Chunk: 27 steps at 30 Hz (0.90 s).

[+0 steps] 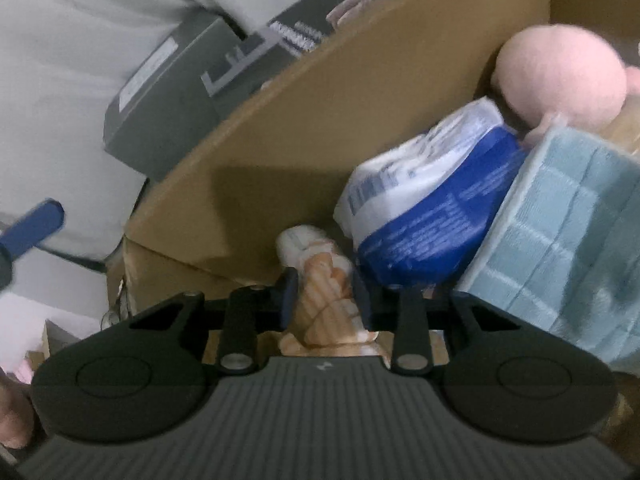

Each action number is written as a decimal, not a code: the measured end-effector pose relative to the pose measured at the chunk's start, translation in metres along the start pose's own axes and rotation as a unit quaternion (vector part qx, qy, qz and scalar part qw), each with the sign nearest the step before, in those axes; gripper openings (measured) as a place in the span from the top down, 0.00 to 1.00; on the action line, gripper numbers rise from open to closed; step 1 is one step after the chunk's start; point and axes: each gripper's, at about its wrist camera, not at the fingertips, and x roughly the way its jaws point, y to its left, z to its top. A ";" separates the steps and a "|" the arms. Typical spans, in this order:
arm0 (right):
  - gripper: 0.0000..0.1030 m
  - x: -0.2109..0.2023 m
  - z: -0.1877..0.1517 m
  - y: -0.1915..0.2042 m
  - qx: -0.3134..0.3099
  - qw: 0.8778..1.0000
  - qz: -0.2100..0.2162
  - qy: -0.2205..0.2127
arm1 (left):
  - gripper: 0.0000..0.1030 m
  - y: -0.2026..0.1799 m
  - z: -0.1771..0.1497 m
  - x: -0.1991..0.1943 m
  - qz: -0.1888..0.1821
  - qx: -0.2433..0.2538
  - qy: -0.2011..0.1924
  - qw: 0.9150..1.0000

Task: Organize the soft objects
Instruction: 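Open the left gripper to release the striped towel into the box, then move both grippers from the box back to the bed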

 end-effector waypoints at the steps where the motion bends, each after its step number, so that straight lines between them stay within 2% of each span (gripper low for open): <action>1: 0.71 -0.001 0.001 -0.001 0.004 1.000 0.002 -0.002 | 0.31 0.001 0.000 -0.001 0.001 0.000 -0.001 1.000; 5: 0.70 -0.020 0.001 -0.007 0.020 0.999 0.020 -0.022 | 0.29 0.001 0.002 -0.006 0.001 -0.003 -0.005 1.000; 9: 0.69 -0.060 -0.008 -0.015 0.041 0.996 0.037 -0.068 | 0.25 -0.004 0.003 -0.010 -0.007 0.002 -0.009 1.000; 11: 0.65 -0.086 -0.018 -0.021 0.058 0.992 0.045 -0.102 | 0.22 -0.009 0.002 -0.012 -0.014 0.009 -0.008 1.000; 13: 0.54 -0.114 -0.033 -0.028 0.075 0.986 0.052 -0.138 | 0.17 -0.016 0.000 -0.013 -0.028 0.017 -0.004 0.999; 14: 0.52 -0.126 -0.043 -0.033 0.085 0.982 0.054 -0.158 | 0.15 -0.019 -0.002 -0.013 -0.034 0.022 -0.001 0.999; 17: 0.40 -0.157 -0.084 -0.042 0.114 0.968 0.064 -0.214 | 0.10 -0.039 -0.009 -0.012 -0.061 0.049 0.009 0.997; 19: 0.28 -0.173 -0.119 -0.052 0.132 0.958 0.063 -0.247 | 0.08 -0.054 -0.015 -0.010 -0.076 0.070 0.018 0.994; 23: 0.26 -0.200 -0.191 -0.065 0.170 0.936 0.048 -0.305 | 0.04 -0.090 -0.031 -0.007 -0.104 0.119 0.034 0.987; 27: 0.24 -0.227 -0.265 -0.082 0.226 0.902 0.026 -0.366 | 0.02 -0.132 -0.054 -0.007 -0.144 0.173 0.040 0.974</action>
